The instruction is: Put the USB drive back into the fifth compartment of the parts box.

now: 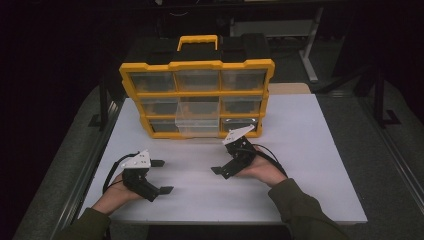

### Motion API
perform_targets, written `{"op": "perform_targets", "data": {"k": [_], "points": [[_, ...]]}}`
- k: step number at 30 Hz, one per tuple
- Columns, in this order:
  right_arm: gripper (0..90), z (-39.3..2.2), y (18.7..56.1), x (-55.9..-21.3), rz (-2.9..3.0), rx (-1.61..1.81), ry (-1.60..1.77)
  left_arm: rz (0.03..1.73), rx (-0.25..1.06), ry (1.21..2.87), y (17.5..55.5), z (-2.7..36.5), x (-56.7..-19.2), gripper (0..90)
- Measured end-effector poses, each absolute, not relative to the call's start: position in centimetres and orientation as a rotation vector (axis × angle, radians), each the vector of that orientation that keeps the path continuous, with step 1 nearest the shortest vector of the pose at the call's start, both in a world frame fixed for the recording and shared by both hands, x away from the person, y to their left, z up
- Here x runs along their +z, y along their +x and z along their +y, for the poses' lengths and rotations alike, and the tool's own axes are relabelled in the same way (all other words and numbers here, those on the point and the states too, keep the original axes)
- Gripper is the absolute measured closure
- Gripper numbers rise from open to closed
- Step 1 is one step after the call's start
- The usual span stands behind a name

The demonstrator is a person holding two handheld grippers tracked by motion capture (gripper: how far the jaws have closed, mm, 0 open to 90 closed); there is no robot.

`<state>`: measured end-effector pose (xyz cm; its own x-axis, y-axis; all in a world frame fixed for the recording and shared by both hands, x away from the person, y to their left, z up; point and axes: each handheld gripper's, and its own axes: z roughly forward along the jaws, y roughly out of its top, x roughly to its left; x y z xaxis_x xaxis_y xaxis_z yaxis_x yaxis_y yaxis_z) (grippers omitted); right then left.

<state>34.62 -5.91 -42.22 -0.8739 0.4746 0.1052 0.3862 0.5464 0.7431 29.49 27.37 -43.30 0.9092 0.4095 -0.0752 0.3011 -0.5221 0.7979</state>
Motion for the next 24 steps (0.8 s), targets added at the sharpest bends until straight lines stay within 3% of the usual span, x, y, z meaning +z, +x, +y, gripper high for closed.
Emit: {"op": "perform_targets", "data": {"k": [24], "points": [[0.0,-5.9,34.7,-43.5,2.709,1.183,0.768,0.495,0.15,2.159,29.3,27.2,-43.3,0.0]]}}
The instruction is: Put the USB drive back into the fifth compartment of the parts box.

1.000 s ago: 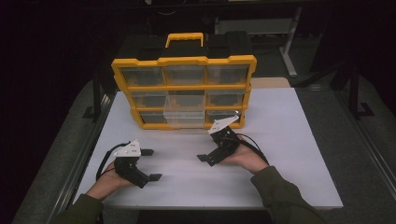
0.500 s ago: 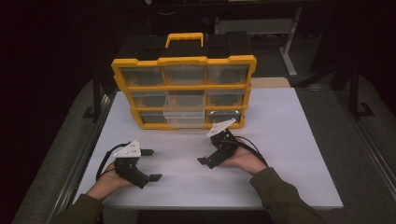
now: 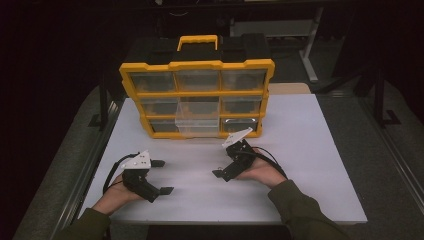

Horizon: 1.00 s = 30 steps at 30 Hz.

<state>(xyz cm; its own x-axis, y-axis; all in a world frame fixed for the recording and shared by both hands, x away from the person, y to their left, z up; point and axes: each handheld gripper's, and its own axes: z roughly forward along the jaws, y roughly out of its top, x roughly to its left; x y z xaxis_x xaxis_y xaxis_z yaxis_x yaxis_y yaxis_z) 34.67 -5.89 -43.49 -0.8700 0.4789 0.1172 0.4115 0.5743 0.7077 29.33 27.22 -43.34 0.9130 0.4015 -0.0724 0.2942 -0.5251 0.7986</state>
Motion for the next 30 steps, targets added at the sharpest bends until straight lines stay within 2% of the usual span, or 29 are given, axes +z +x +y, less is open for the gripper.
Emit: {"op": "perform_targets", "data": {"k": [5,12,20,21,30], "points": [[1.5,-5.76,34.55,-43.98,2.733,1.153,0.758,0.495,0.15,2.159,29.34,27.21,-43.33,0.0],[11.7,-5.71,34.48,-44.1,2.74,1.102,0.75,0.495,0.152,2.156,29.34,27.27,-43.3,0.0],[18.3,-5.64,34.34,-44.08,2.757,1.094,0.75,0.497,0.154,2.155,29.33,27.3,-43.27,0.0],[25.2,-5.66,34.32,-44.03,2.757,1.096,0.738,0.499,0.153,2.153,29.29,27.3,-43.26,0.0],[40.2,-5.84,34.45,-44.03,2.778,1.077,0.736,0.496,0.153,2.155,29.34,27.3,-43.28,0.0]]}}
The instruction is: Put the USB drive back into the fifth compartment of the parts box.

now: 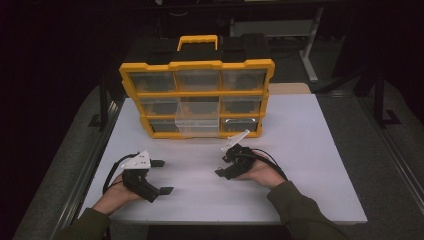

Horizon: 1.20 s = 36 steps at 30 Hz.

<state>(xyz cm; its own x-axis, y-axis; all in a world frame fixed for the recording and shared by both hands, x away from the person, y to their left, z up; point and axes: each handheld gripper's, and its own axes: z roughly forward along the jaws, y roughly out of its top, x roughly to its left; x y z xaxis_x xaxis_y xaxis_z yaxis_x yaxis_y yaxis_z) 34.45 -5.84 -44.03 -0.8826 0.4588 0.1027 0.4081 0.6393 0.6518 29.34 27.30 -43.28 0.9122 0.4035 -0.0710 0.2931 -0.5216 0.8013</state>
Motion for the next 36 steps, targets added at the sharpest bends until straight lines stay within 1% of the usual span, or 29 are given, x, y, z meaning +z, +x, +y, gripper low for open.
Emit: {"op": "perform_targets", "data": {"k": [1,7,11,13,15,16,22,25,36], "points": [[44.1,-5.83,34.46,-44.05,2.783,1.072,0.728,0.495,0.154,2.156,29.33,27.29,-43.3,0.0],[54.4,-5.75,34.4,-44.2,2.812,1.038,0.707,0.497,0.154,2.154,29.32,27.32,-43.27,0.0],[57.7,-5.71,34.4,-44.25,2.817,1.031,0.7,0.495,0.154,2.156,29.33,27.3,-43.28,0.0],[61.3,-5.68,34.41,-44.33,2.819,1.016,0.698,0.496,0.153,2.155,29.33,27.31,-43.28,0.0],[62.2,-5.68,34.42,-44.35,2.82,1.013,0.695,0.496,0.154,2.155,29.33,27.32,-43.28,0.0],[65.9,-5.67,34.42,-44.38,2.822,1.003,0.689,0.496,0.154,2.154,29.33,27.33,-43.28,0.0],[69.0,-5.62,34.42,-44.52,2.831,0.983,0.678,0.496,0.154,2.154,29.33,27.32,-43.27,0.0],[72.8,-5.57,34.39,-44.59,2.834,0.966,0.666,0.498,0.154,2.153,29.35,27.34,-43.27,0.0],[76.8,-5.43,34.3,-44.59,2.827,0.937,0.655,0.498,0.155,2.152,29.32,27.31,-43.23,0.0]]}}
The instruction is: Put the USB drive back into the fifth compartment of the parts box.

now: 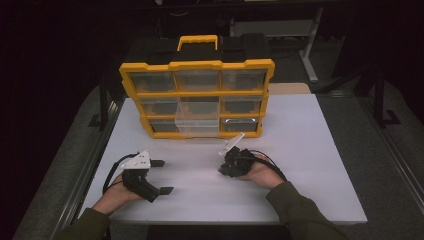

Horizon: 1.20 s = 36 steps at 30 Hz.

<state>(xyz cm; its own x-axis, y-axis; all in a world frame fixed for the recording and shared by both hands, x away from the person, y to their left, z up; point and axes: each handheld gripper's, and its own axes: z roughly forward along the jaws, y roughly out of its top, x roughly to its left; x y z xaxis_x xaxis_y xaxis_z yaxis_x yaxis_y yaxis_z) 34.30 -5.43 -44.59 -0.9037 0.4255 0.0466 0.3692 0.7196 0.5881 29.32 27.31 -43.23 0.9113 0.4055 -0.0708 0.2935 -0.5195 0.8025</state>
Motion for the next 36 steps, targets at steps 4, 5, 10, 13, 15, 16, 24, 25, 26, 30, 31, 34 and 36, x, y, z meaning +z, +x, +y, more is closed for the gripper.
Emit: {"op": "perform_targets", "data": {"k": [4,5,10,13,15,16,24,25,26,30,31,34,36], "points": [[77.4,-5.4,34.3,-44.6,2.825,0.929,0.663,0.499,0.155,2.152,29.3,27.3,-43.2,0.0],[77.6,-5.4,34.2,-44.6,2.824,0.928,0.661,0.496,0.155,2.153,29.3,27.3,-43.2,0.0],[77.7,-5.4,34.3,-44.6,2.824,0.93,0.651,0.493,0.154,2.155,29.3,27.2,-43.2,0.0],[77.7,-5.4,34.3,-44.5,2.826,0.929,0.646,0.495,0.154,2.155,29.3,27.3,-43.3,0.0],[77.7,-5.4,34.3,-44.5,2.828,0.928,0.643,0.494,0.154,2.155,29.3,27.3,-43.3,0.0],[77.7,-5.5,34.3,-44.4,2.828,0.927,0.643,0.493,0.152,2.154,29.3,27.2,-43.2,0.0],[77.7,-6.2,34.5,-43.5,2.829,0.971,0.655,0.493,0.141,2.147,29.3,27.3,-43.2,0.0],[77.7,-6.2,34.5,-43.5,2.829,0.971,0.655,0.494,0.141,2.147,29.3,27.3,-43.2,0.0],[77.7,-6.3,34.5,-43.4,2.828,0.977,0.659,0.495,0.139,2.147,29.3,27.3,-43.2,0.0],[77.8,-6.9,34.6,-42.9,2.824,0.996,0.684,0.492,0.134,2.145,29.3,27.3,-43.2,0.0],[77.8,-6.9,34.6,-42.9,2.824,0.996,0.684,0.492,0.133,2.146,29.3,27.3,-43.2,0.0],[77.7,-7.4,34.7,-42.4,2.819,1.003,0.704,0.488,0.132,2.148,29.3,27.2,-43.2,0.0],[77.8,-7.5,34.8,-42.4,2.819,1.004,0.708,0.487,0.133,2.149,29.3,27.2,-43.2,0.0]]}}
